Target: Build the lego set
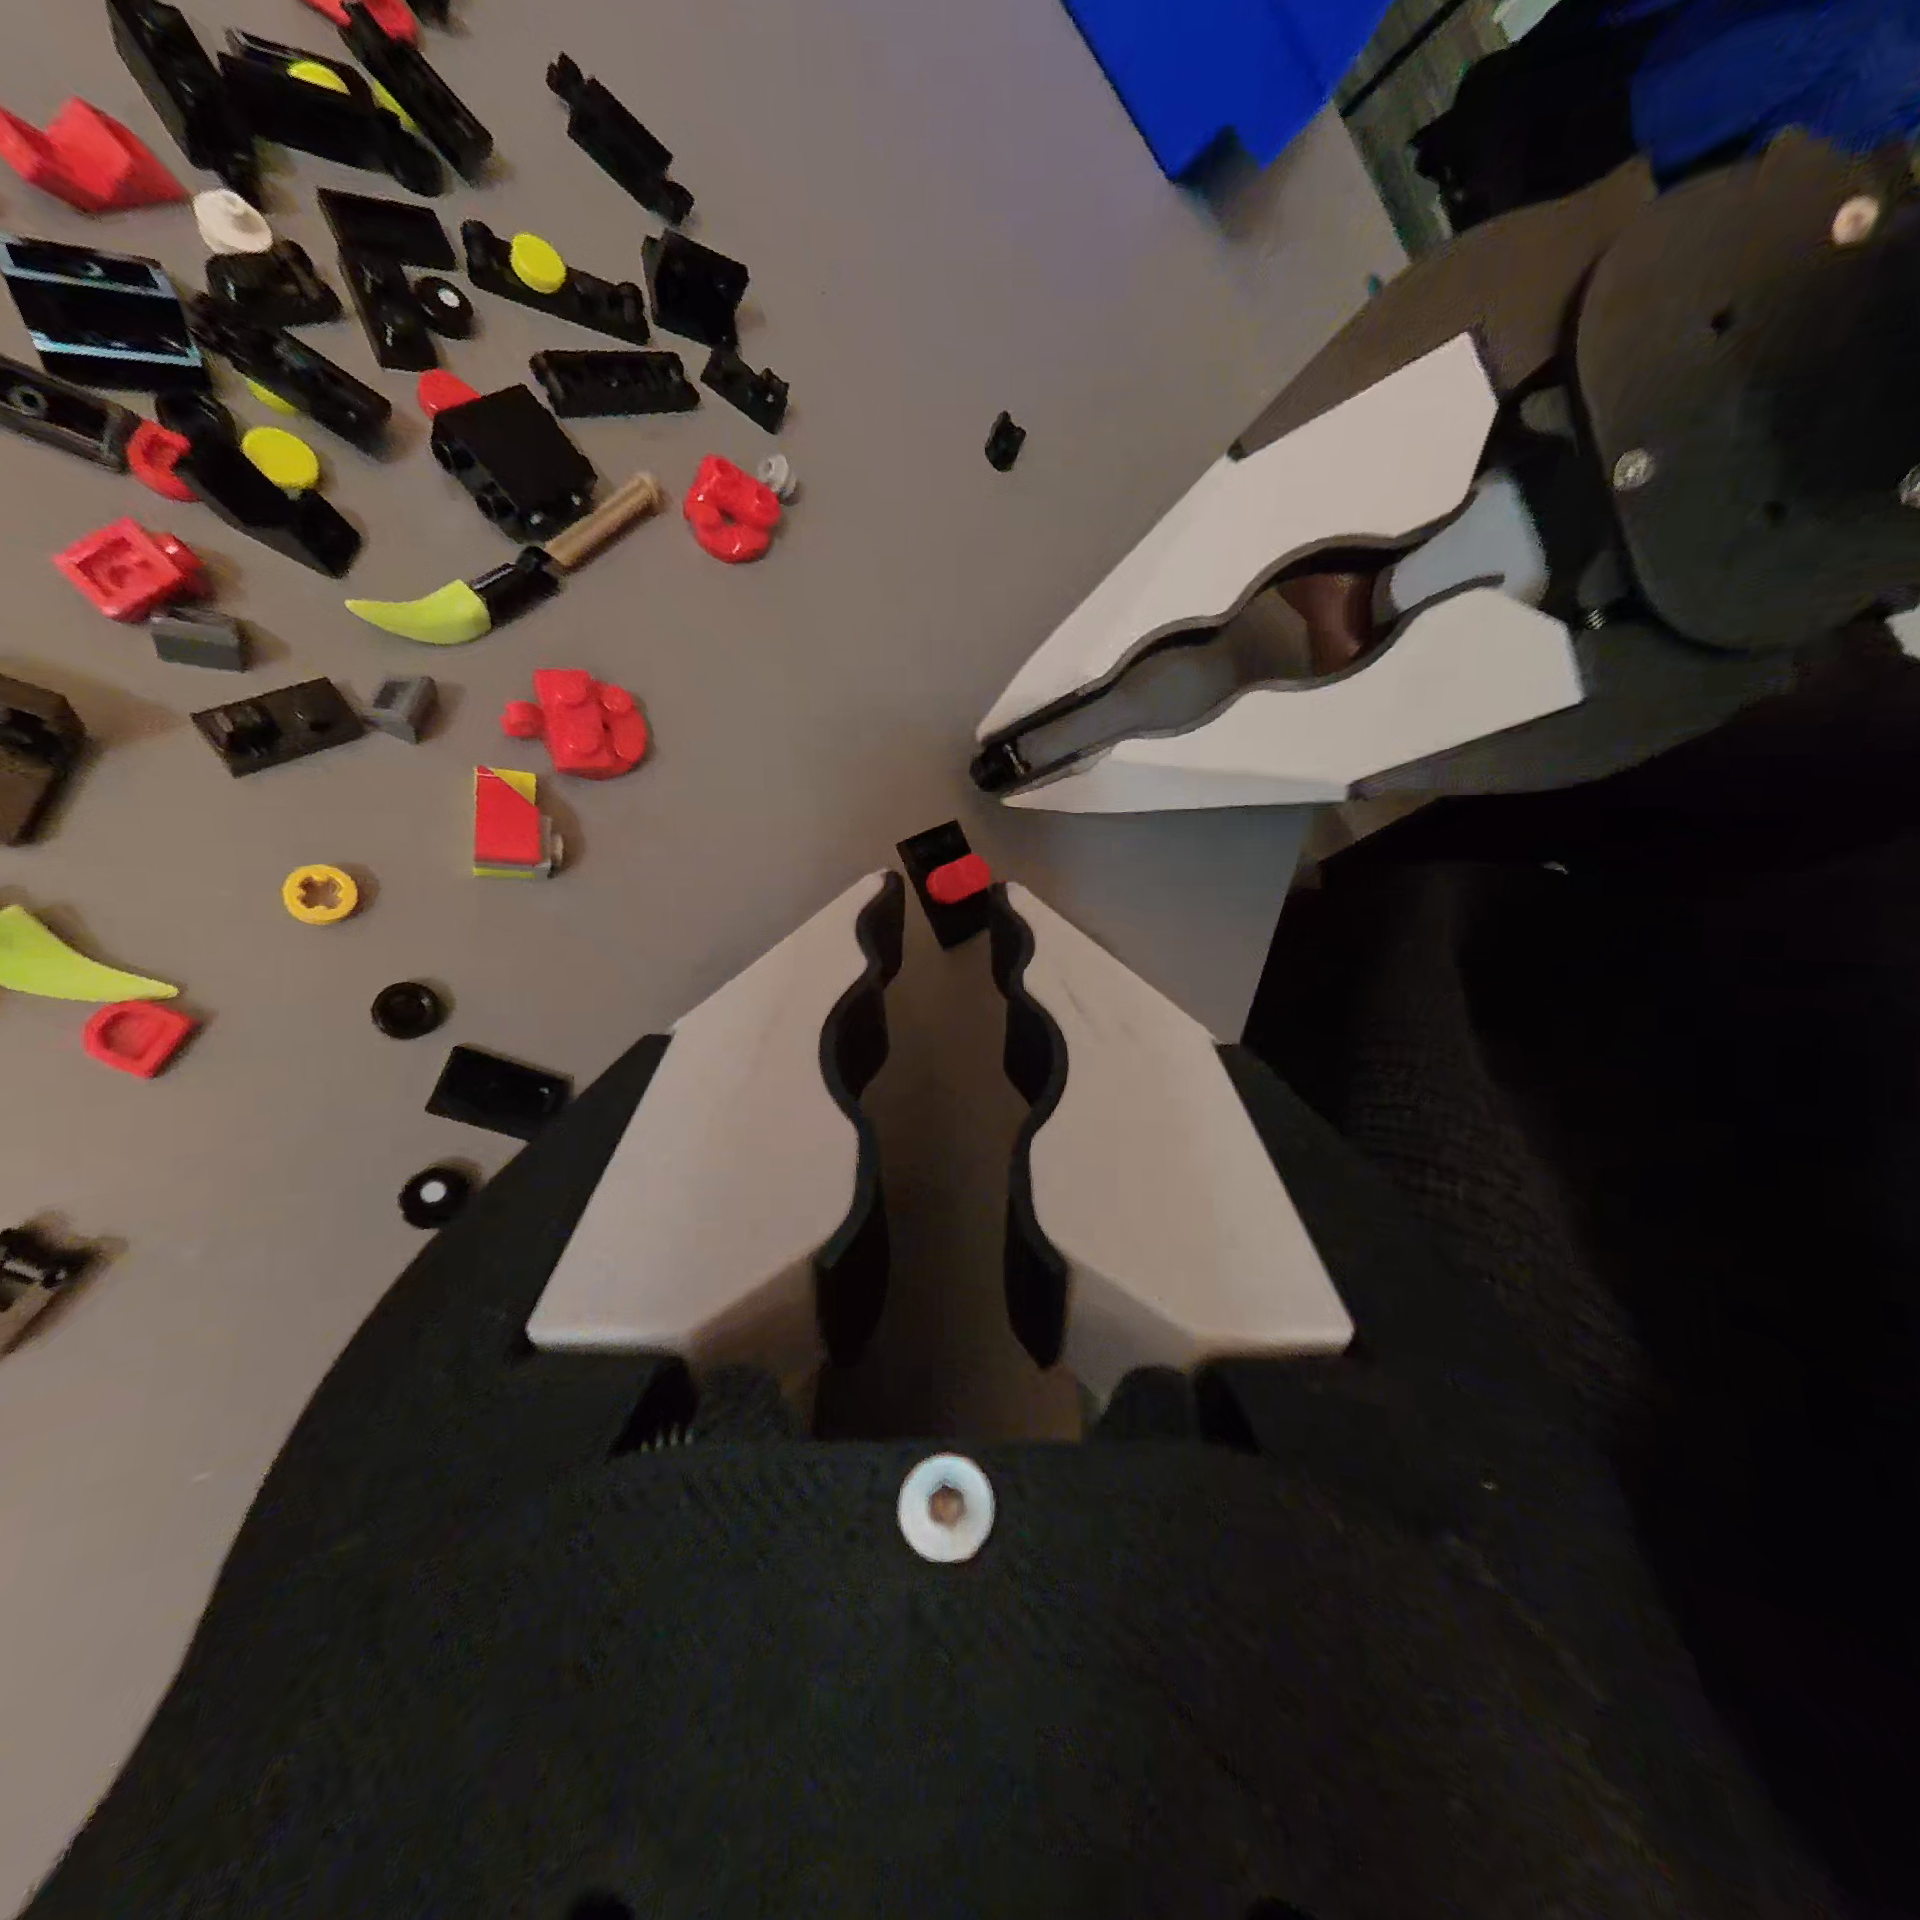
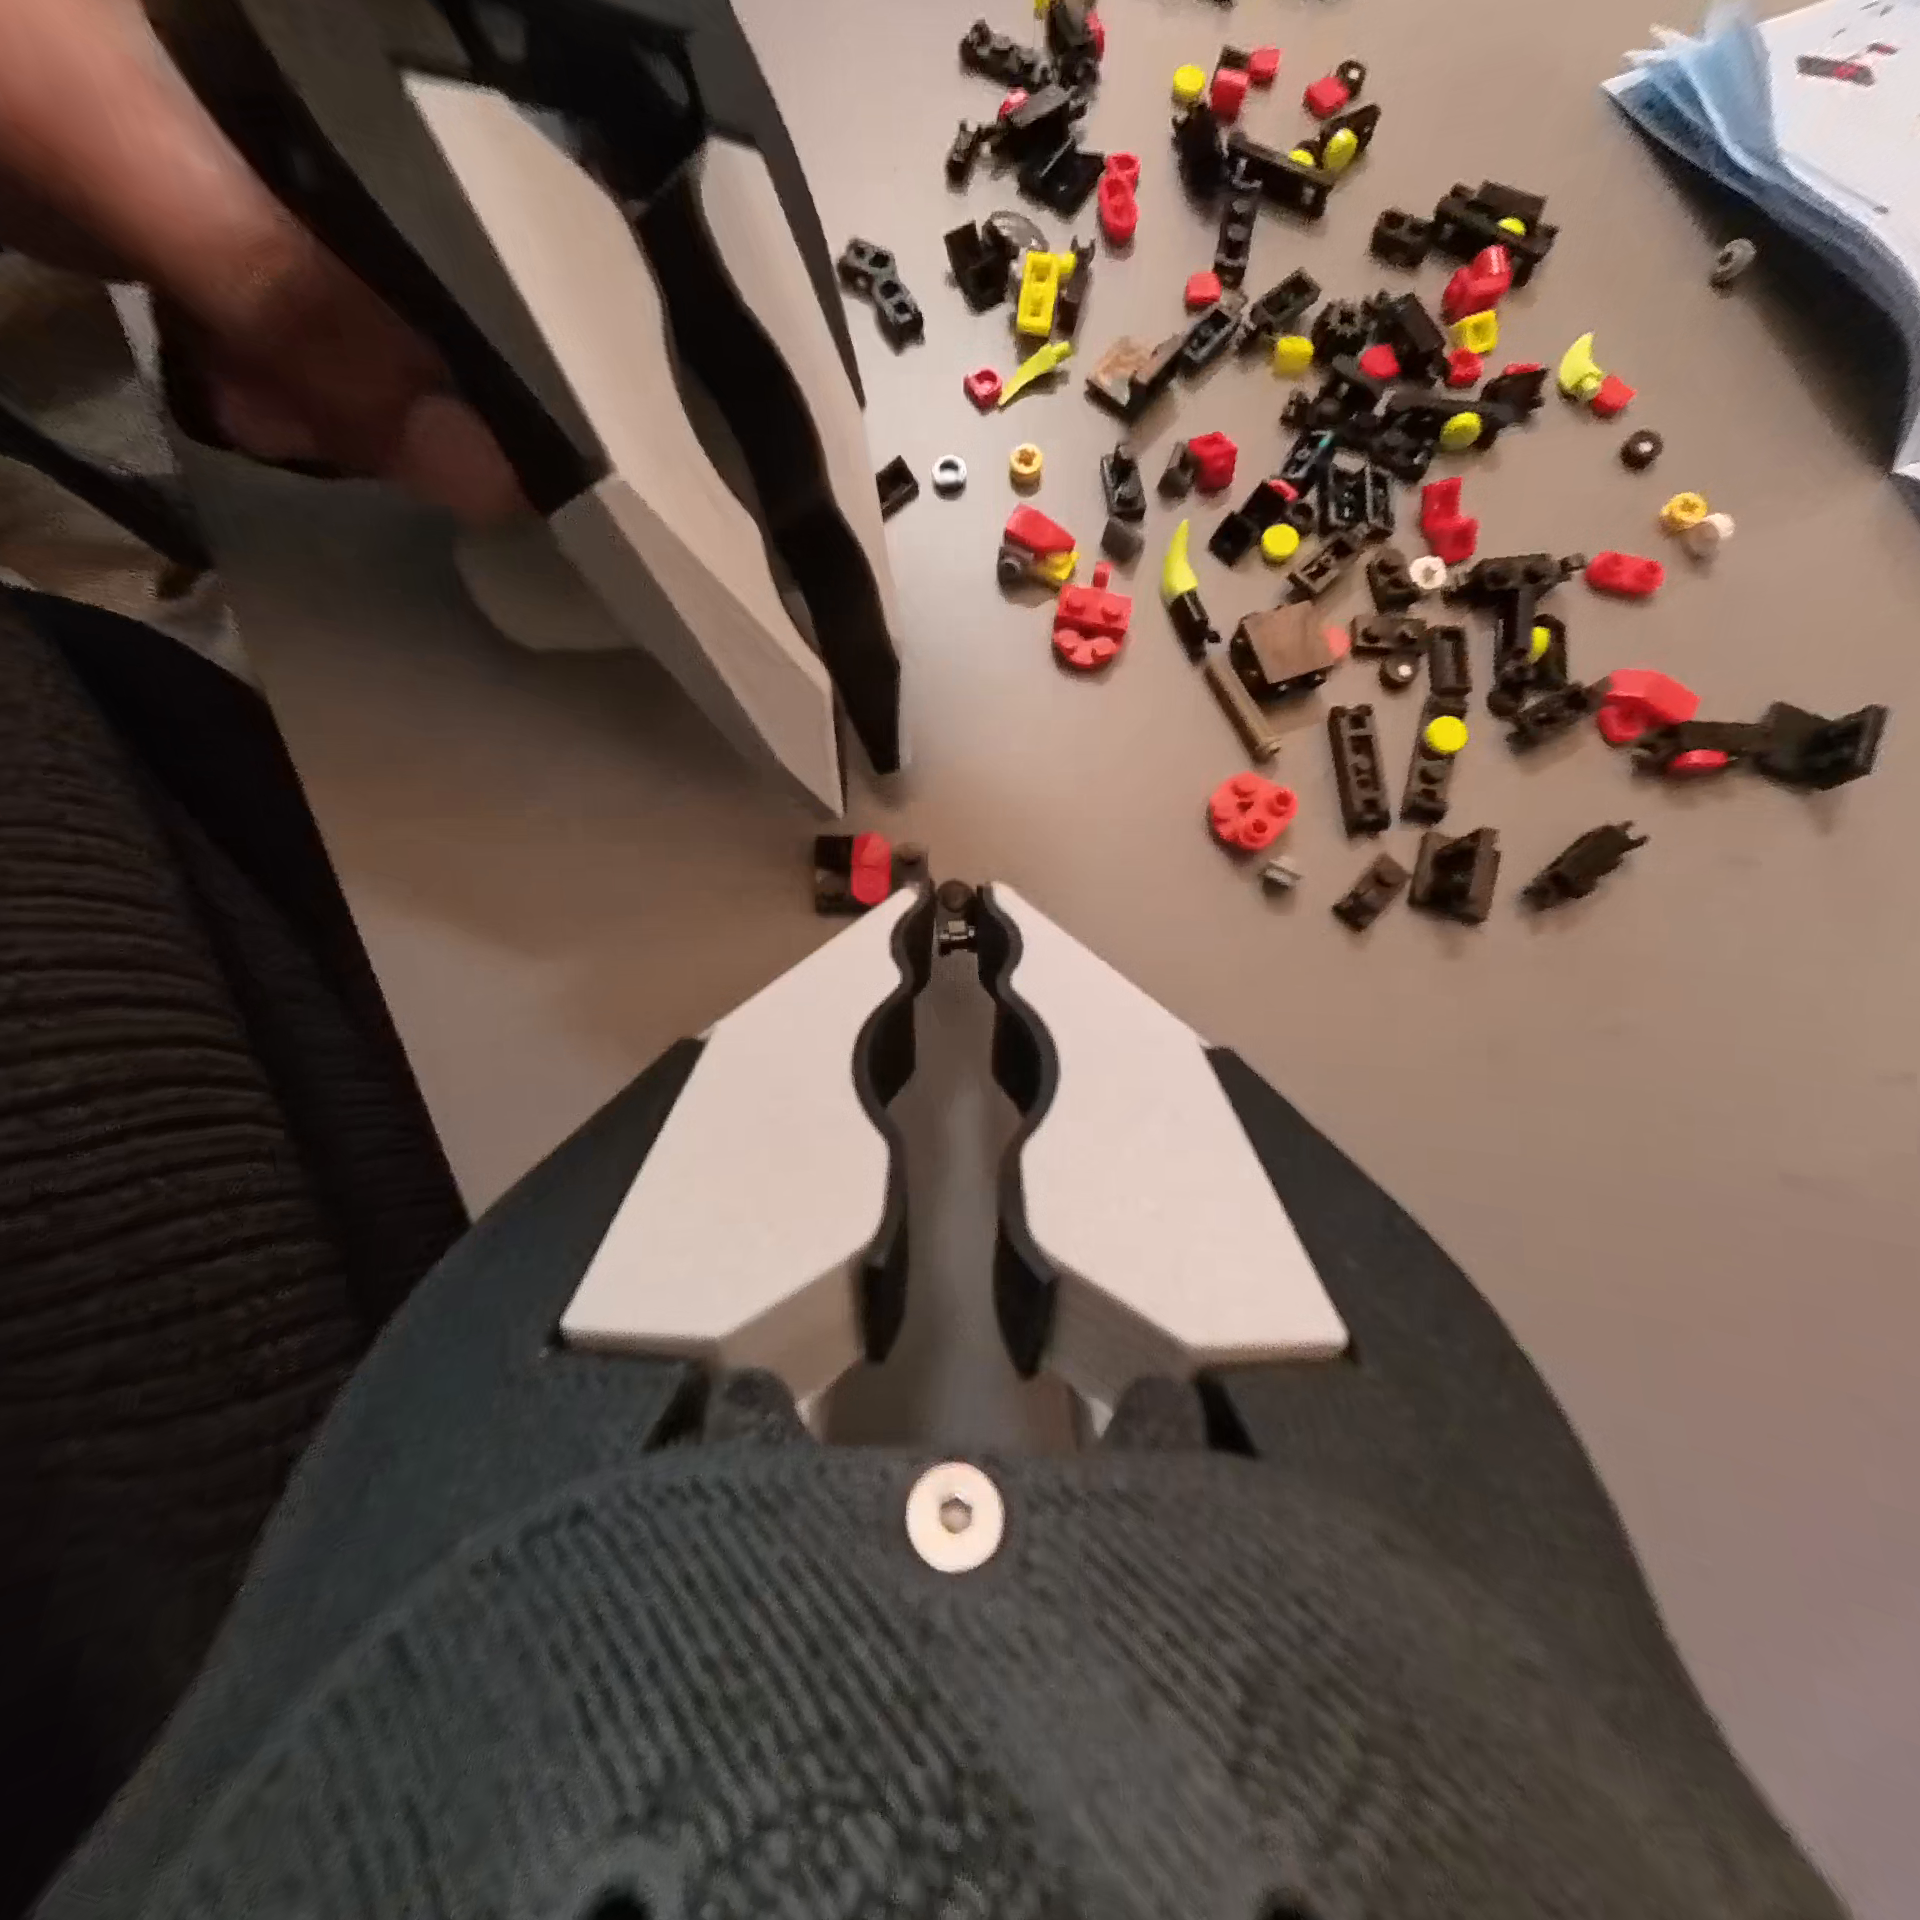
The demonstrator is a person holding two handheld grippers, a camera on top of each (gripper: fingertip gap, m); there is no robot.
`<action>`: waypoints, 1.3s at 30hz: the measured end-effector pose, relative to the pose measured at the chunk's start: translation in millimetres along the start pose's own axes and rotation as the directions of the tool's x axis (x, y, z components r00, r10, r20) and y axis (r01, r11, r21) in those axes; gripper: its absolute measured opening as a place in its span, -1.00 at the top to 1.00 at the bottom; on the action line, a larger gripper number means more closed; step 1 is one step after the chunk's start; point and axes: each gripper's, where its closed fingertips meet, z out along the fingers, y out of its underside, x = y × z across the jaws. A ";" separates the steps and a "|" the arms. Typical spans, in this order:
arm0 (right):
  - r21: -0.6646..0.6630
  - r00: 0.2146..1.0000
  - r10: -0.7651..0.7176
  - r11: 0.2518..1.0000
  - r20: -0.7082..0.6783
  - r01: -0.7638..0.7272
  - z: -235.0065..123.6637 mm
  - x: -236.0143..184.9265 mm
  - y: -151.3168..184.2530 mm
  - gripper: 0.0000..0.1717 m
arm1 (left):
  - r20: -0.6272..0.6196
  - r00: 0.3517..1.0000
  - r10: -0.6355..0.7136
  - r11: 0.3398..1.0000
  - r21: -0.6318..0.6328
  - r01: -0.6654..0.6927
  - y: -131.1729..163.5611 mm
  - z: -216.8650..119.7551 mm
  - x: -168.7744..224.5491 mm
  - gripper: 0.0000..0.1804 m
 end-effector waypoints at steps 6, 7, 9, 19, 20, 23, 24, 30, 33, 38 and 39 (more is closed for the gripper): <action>0.002 0.998 0.026 1.000 0.053 -0.026 5.0 -8.5 0.5 0.93 | -0.009 1.000 0.012 1.000 -0.006 -0.012 0.6 0.9 4.2 0.85; 0.008 0.997 0.035 0.999 0.064 -0.036 4.9 -9.4 -0.8 0.93 | -0.006 1.000 0.017 1.000 -0.011 -0.017 1.3 1.3 4.3 0.85; 0.010 0.996 0.044 0.999 0.073 -0.045 5.0 -9.4 -0.9 0.93 | 0.007 0.999 0.033 0.999 -0.023 -0.033 3.4 2.7 3.6 0.85; -0.005 0.995 0.052 0.999 0.082 -0.052 9.6 -9.4 1.6 0.93 | 0.023 0.997 0.072 0.996 -0.056 -0.070 7.8 8.1 4.4 0.85; -0.006 0.995 0.052 0.999 0.084 -0.052 9.9 -9.6 1.8 0.93 | 0.022 0.997 0.071 0.996 -0.057 -0.070 7.9 8.2 4.4 0.86; -0.005 0.995 0.052 0.999 0.088 -0.052 10.3 -10.0 1.5 0.93 | 0.018 0.997 0.070 0.996 -0.057 -0.069 7.9 8.1 4.8 0.86; -0.004 0.995 0.052 0.999 0.089 -0.052 10.4 -10.2 1.3 0.93 | 0.017 0.997 0.070 0.996 -0.057 -0.068 8.0 8.1 4.9 0.86; -0.006 0.995 0.045 0.999 0.093 -0.044 10.5 -11.0 1.4 0.89 | 0.011 0.998 0.068 0.996 -0.058 -0.067 8.3 8.2 5.7 0.87; -0.002 0.994 0.034 0.999 0.100 -0.035 9.0 -12.0 0.8 0.84 | 0.008 0.998 0.067 0.996 -0.057 -0.066 8.0 8.1 5.9 0.87; 0.017 0.994 -0.059 0.998 0.088 0.058 -0.1 -3.9 0.8 0.78 | 0.006 0.998 0.066 0.996 -0.054 -0.065 7.7 7.6 6.1 0.87; 0.010 0.992 -0.094 0.996 0.080 0.094 -1.8 -0.3 3.1 0.78 | 0.005 0.998 0.065 0.996 -0.053 -0.065 7.6 7.7 6.2 0.87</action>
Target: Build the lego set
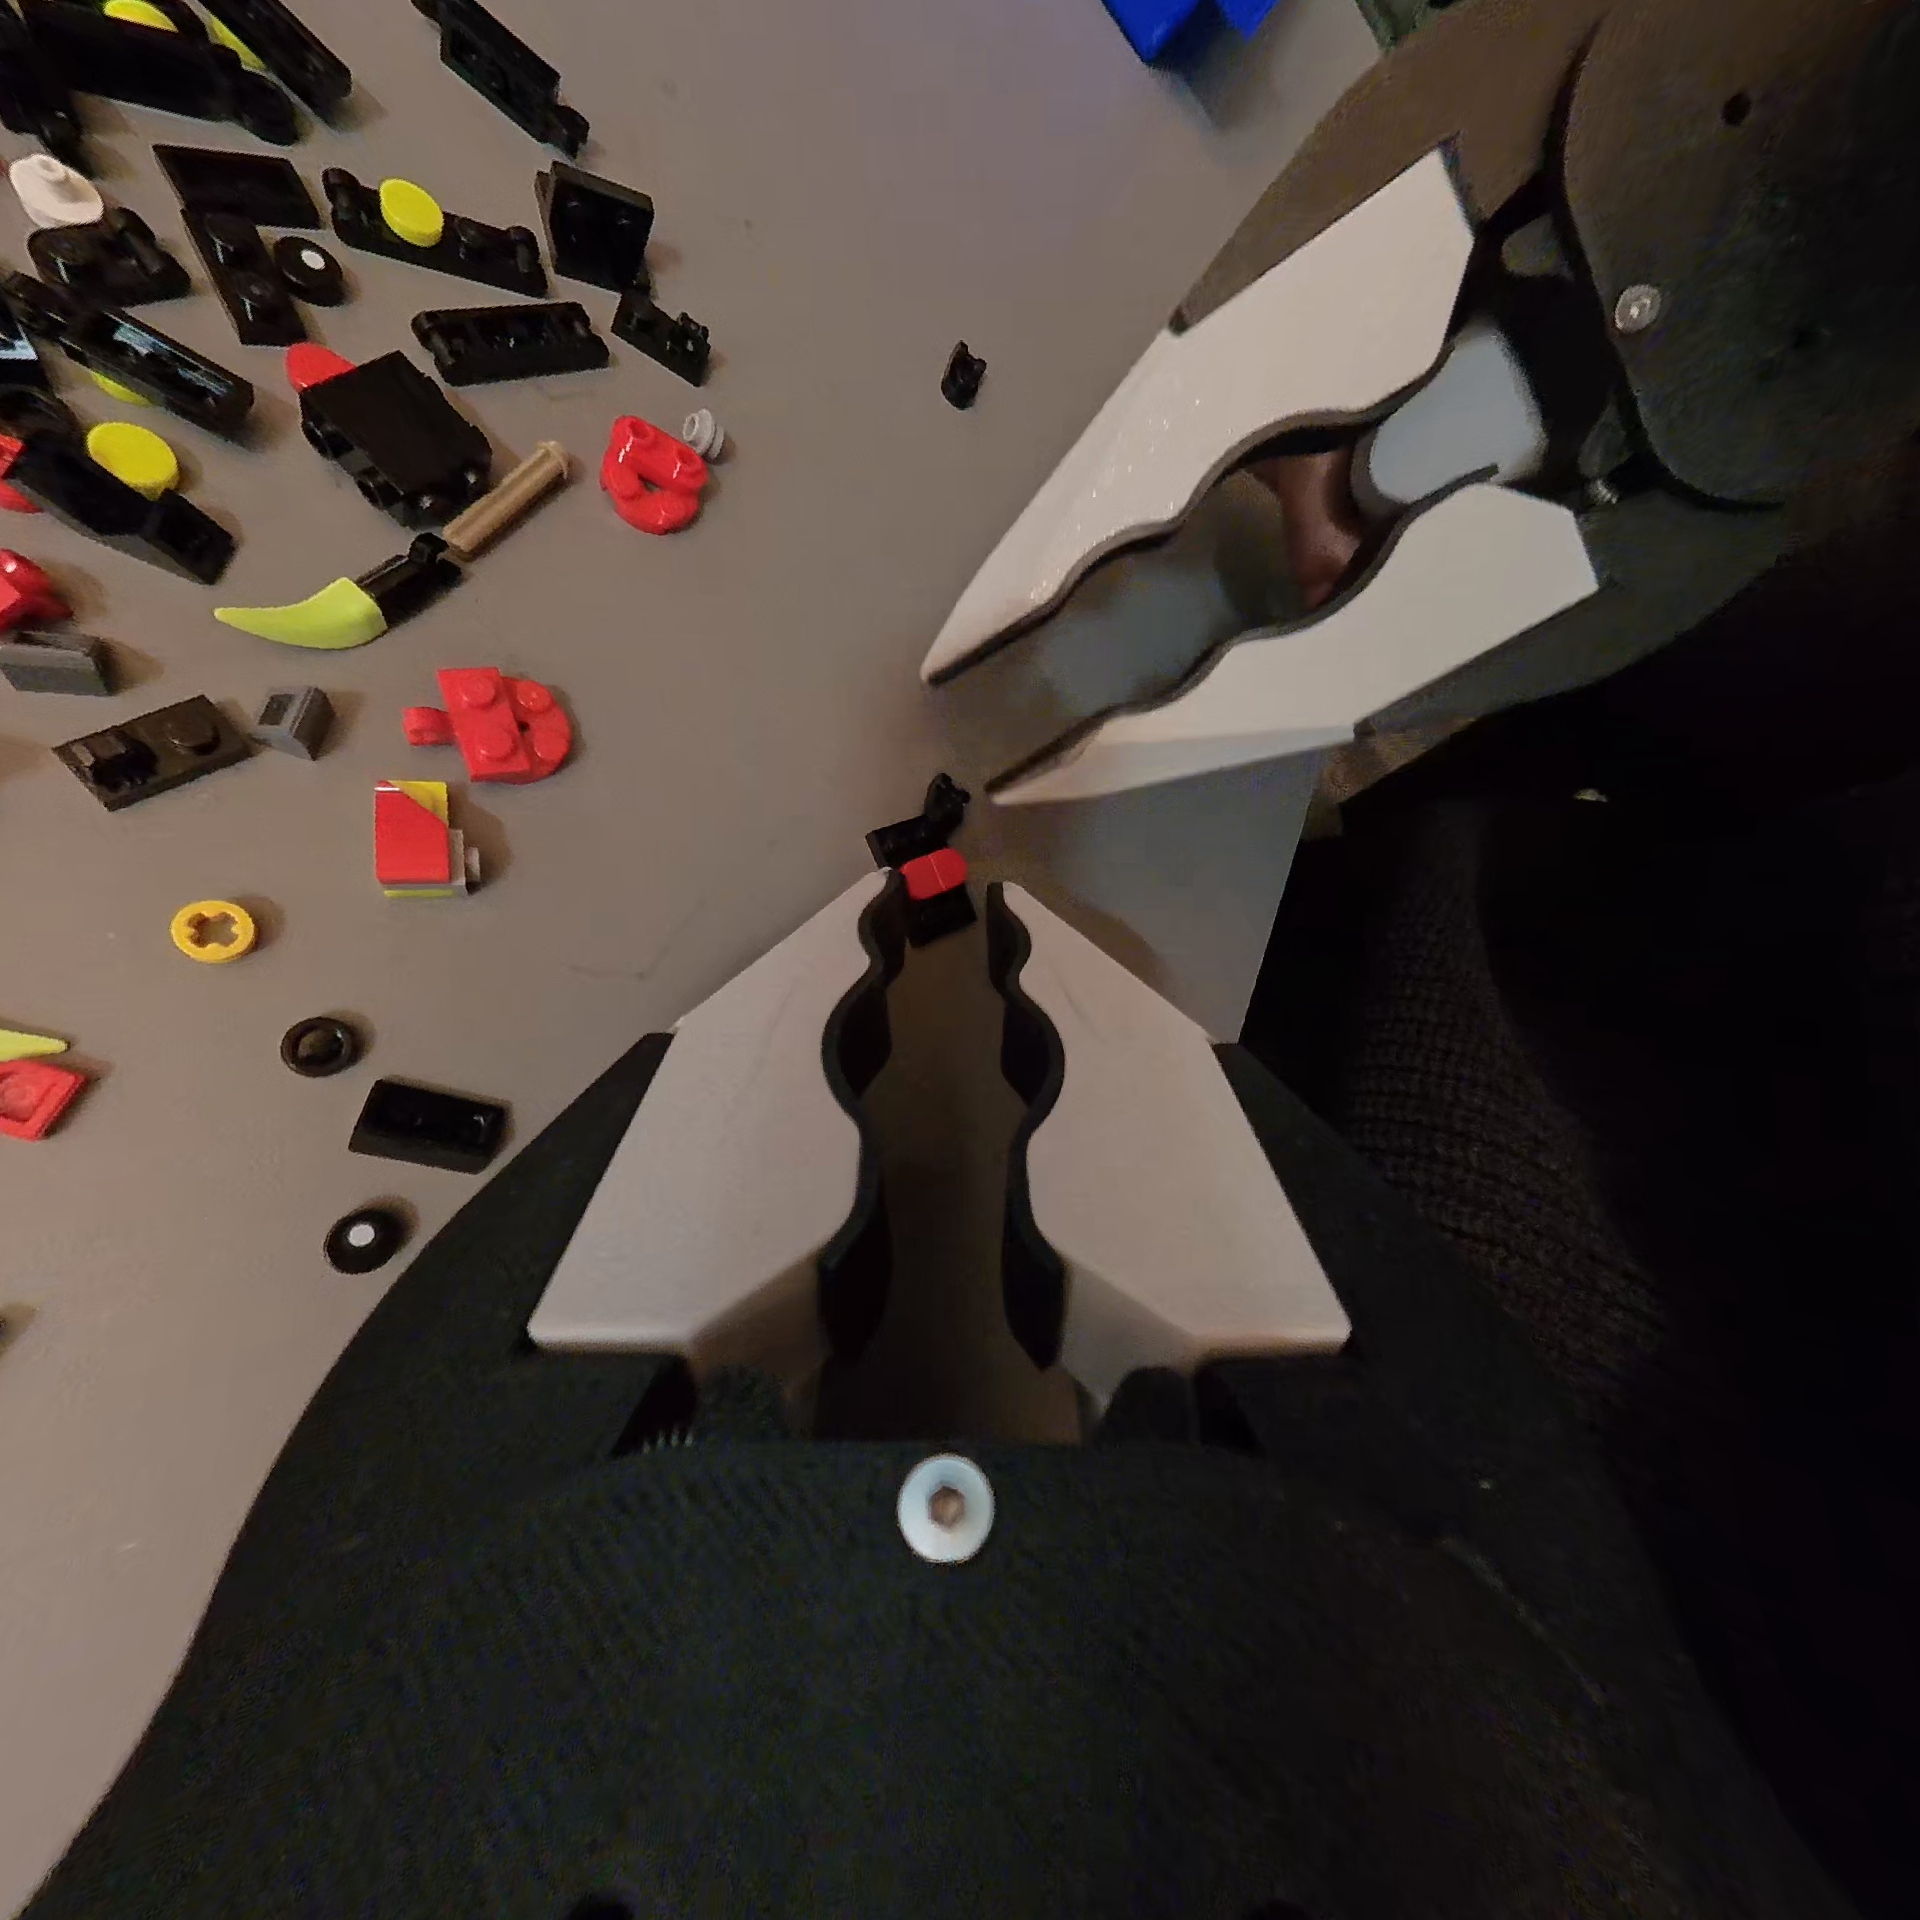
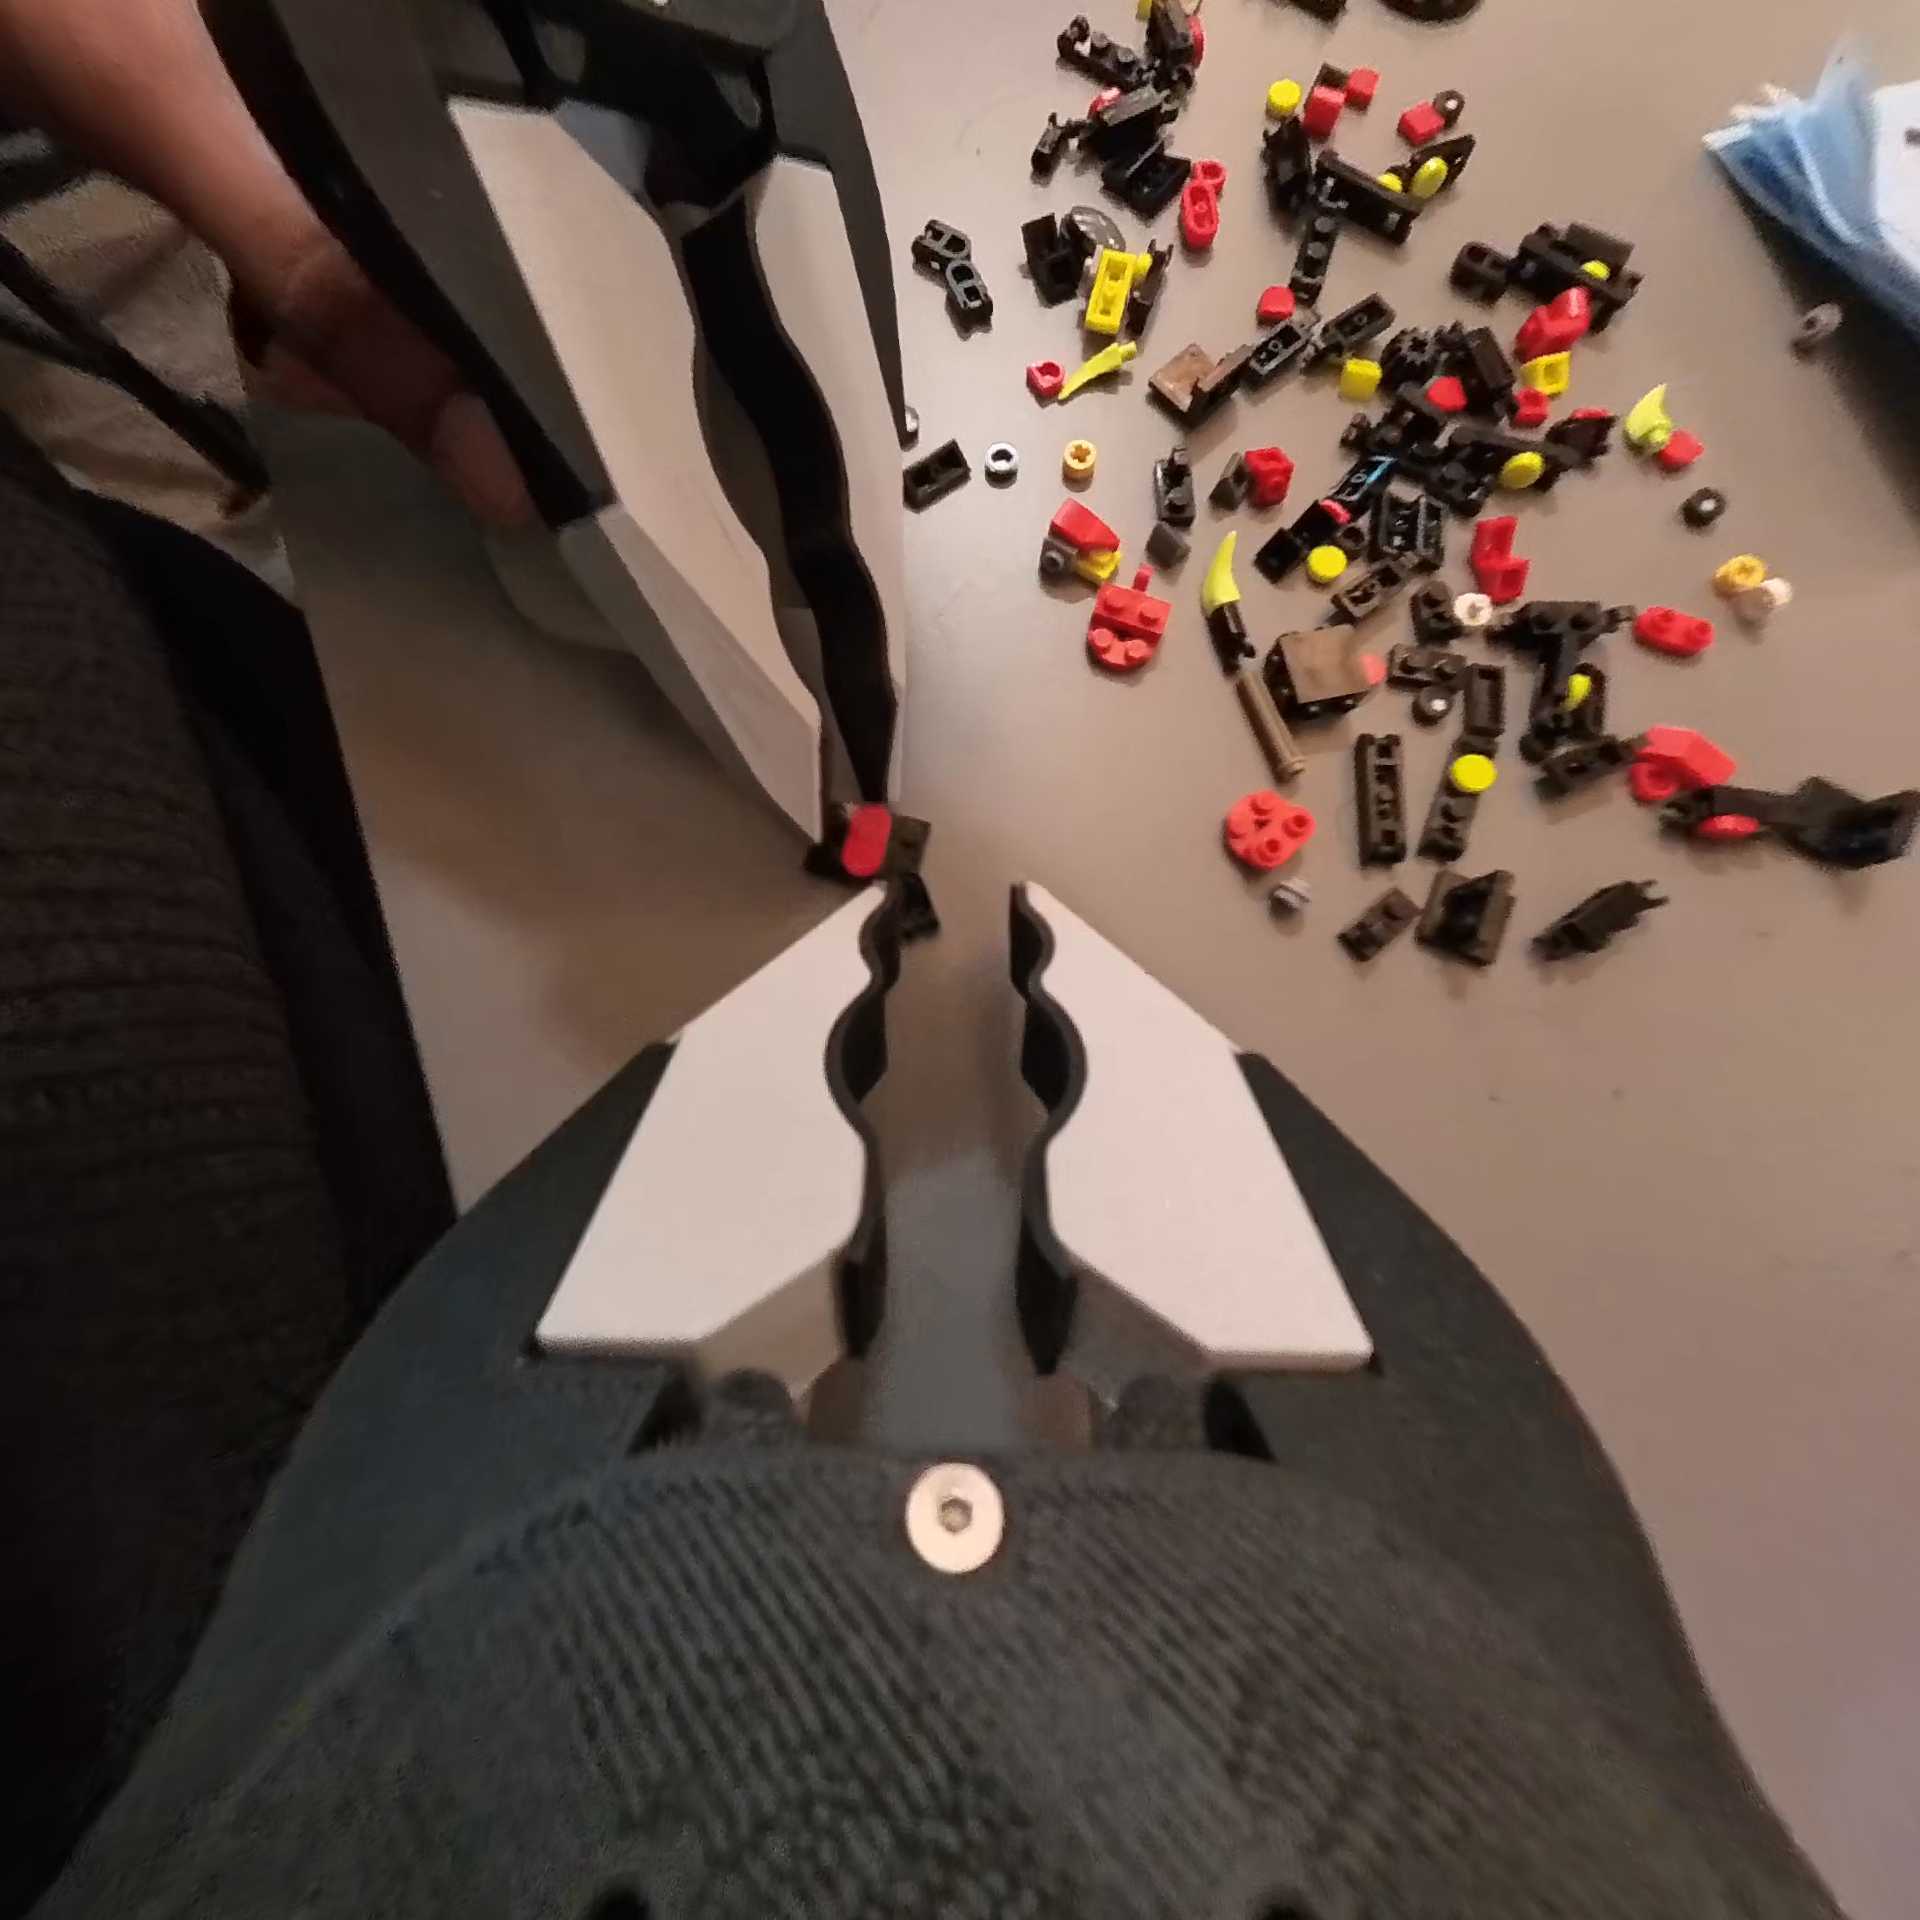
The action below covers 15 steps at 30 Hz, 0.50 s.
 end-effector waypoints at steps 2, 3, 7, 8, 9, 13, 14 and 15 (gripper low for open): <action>-0.006 0.997 -0.068 0.998 0.030 0.068 -2.3 0.1 3.1 0.78 | -0.003 1.000 0.000 1.000 0.001 0.000 -0.3 0.0 0.3 0.87; 0.004 0.994 -0.088 0.996 0.062 0.088 -2.9 -2.5 3.0 0.80 | -0.003 1.000 0.000 1.000 0.001 0.000 -0.3 0.0 0.6 0.87; 0.017 0.977 -0.162 0.987 0.136 0.161 -3.6 -4.5 0.7 0.82 | -0.007 1.000 0.004 1.000 -0.002 -0.004 0.4 0.0 2.0 0.87; 0.021 0.973 -0.181 0.983 0.141 0.180 -3.2 -3.6 0.1 0.86 | -0.007 1.000 0.006 1.000 -0.002 -0.006 0.6 -0.2 2.3 0.87; 0.021 0.969 -0.189 0.982 0.158 0.188 -2.3 -4.6 0.2 0.88 | -0.005 1.000 0.008 1.000 -0.001 -0.008 0.5 -0.5 2.6 0.86; -0.008 0.959 -0.195 0.980 0.205 0.201 4.5 -10.9 5.9 0.86 | 0.001 1.000 0.014 1.000 0.001 -0.014 0.6 -2.1 2.6 0.87; -0.020 0.960 -0.208 0.976 0.190 0.215 5.9 -9.5 7.7 0.86 | 0.002 1.000 0.014 1.000 0.001 -0.014 0.8 -2.4 2.7 0.86; -0.029 0.960 -0.221 0.973 0.173 0.229 6.9 -7.7 8.7 0.86 | 0.002 1.000 0.014 1.000 0.000 -0.014 1.3 -2.7 2.7 0.86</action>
